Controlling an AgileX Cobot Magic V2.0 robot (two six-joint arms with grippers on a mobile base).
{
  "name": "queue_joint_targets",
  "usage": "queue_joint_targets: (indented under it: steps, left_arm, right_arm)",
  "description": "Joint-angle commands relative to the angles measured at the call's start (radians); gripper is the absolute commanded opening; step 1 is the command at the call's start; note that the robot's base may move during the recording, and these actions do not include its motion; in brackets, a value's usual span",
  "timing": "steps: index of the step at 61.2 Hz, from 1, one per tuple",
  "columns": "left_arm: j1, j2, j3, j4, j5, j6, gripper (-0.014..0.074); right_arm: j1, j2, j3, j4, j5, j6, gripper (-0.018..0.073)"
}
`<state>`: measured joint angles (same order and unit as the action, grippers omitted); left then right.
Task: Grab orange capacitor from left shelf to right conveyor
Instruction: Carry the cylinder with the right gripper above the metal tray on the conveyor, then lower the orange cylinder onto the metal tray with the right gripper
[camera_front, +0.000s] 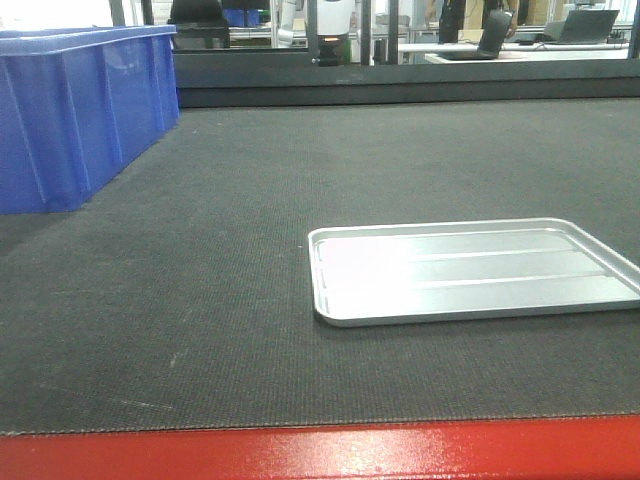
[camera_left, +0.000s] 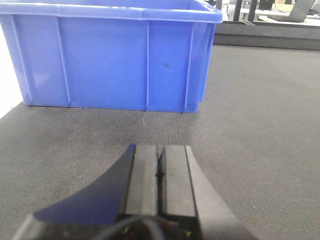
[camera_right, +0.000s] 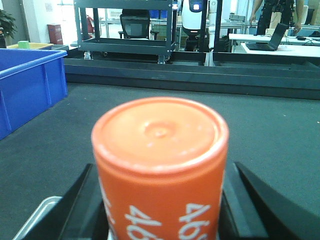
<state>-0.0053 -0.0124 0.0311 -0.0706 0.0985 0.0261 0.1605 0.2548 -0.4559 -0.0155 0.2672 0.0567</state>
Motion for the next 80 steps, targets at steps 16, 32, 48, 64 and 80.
queue_joint_targets:
  steps: [16,32,48,64,80]
  left_arm:
    - [0.002,-0.009,-0.004,-0.003,-0.09,-0.002,-0.0127]
    - [0.002,-0.009,-0.004,-0.003,-0.09,-0.002,-0.0127]
    - [0.002,-0.009,-0.004,-0.003,-0.09,-0.002,-0.0127]
    - [0.002,-0.009,-0.004,-0.003,-0.09,-0.002,-0.0127]
    - [0.002,-0.009,-0.004,-0.003,-0.09,-0.002,-0.0127]
  right_arm:
    - [-0.001,0.038,-0.035,-0.009,-0.149,-0.006,0.0193]
    - [0.035,0.327,-0.167,-0.009,-0.254,-0.006,0.0193]
    - [0.193,0.594,-0.188,-0.009,-0.415,-0.006,0.0193]
    - [0.223,0.794,-0.023,-0.009,-0.763,-0.006,0.0193]
    - [0.223,1.028,0.099,-0.01,-1.127,-0.006,0.0193]
